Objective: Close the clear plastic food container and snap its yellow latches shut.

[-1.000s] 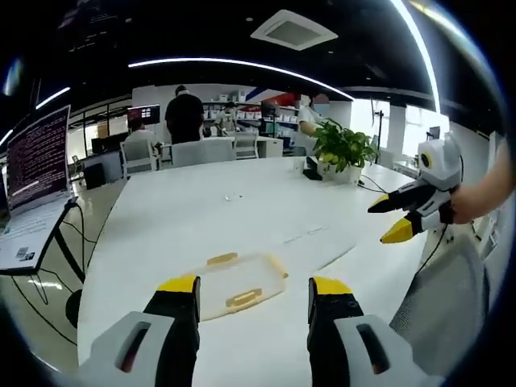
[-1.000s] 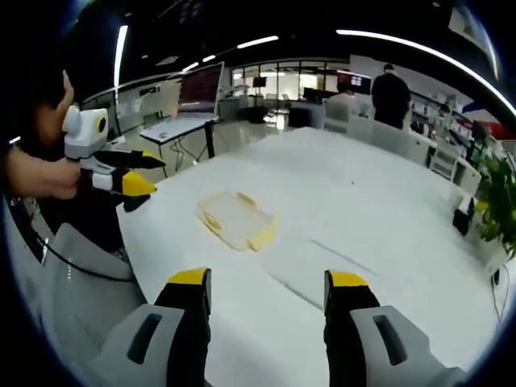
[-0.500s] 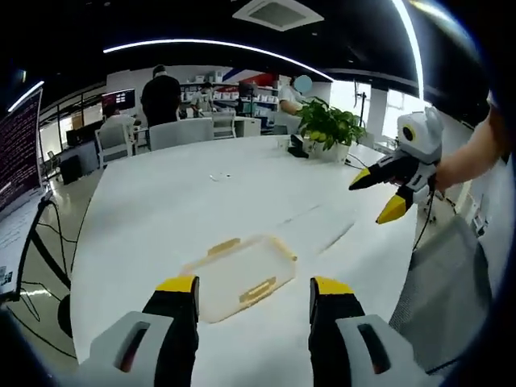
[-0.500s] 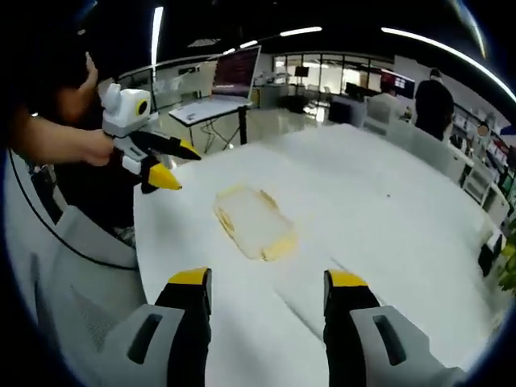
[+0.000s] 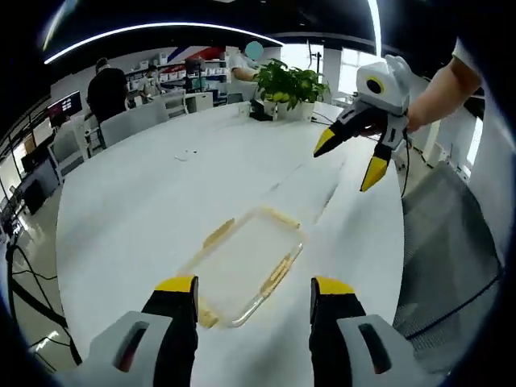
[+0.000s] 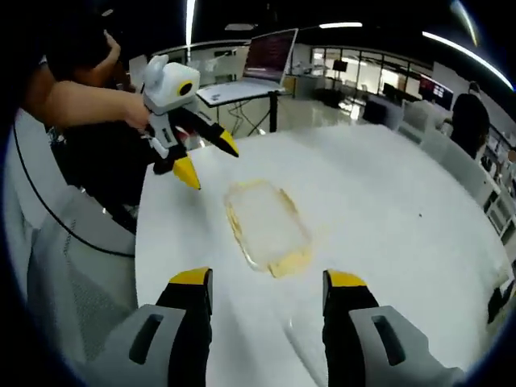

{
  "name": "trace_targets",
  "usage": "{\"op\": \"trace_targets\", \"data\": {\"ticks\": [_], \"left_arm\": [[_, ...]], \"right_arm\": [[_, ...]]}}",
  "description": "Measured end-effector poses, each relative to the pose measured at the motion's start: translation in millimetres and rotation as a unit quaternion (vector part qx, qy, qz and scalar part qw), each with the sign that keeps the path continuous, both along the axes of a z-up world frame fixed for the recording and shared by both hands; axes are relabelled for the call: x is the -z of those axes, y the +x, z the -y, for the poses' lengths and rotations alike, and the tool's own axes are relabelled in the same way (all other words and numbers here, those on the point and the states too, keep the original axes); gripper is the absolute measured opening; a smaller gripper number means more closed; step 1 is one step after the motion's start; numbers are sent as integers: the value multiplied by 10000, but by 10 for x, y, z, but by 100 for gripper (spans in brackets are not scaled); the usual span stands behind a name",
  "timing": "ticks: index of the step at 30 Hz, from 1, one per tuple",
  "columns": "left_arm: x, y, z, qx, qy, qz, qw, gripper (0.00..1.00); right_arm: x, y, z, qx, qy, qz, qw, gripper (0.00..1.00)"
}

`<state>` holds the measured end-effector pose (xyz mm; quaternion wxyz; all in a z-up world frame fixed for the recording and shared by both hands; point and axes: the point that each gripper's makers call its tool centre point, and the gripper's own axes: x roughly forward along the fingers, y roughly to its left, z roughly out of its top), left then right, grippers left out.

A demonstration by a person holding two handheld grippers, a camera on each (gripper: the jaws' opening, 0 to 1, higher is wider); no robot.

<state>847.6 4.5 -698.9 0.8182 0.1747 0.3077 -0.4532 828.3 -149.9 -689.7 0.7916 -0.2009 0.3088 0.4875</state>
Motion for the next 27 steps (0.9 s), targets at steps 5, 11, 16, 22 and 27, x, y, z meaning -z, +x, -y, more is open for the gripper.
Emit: {"op": "trace_targets", "data": {"ticks": [5,11,16,22,27], "left_arm": [[3,229,-69,289,121,-38,9995,50],[92,280,-97,1051,322,-346,9933,50],[264,254,-197,1683,755,-611,9809,50],[381,245,-264,2215,1068,-776,9662,50],[494,310,-336,2465,1250,-746,9582,49]], "right_arm": [[84,132,-56,-207,-146,-23,9997,52],[202,266,-108,-498,-346,-107,9981,52],[298,373,-159,-685,-477,-159,9964,52],[434,432,-215,-932,-693,-258,9929,52],[576,422,-240,-1225,-927,-335,9876,52]]}}
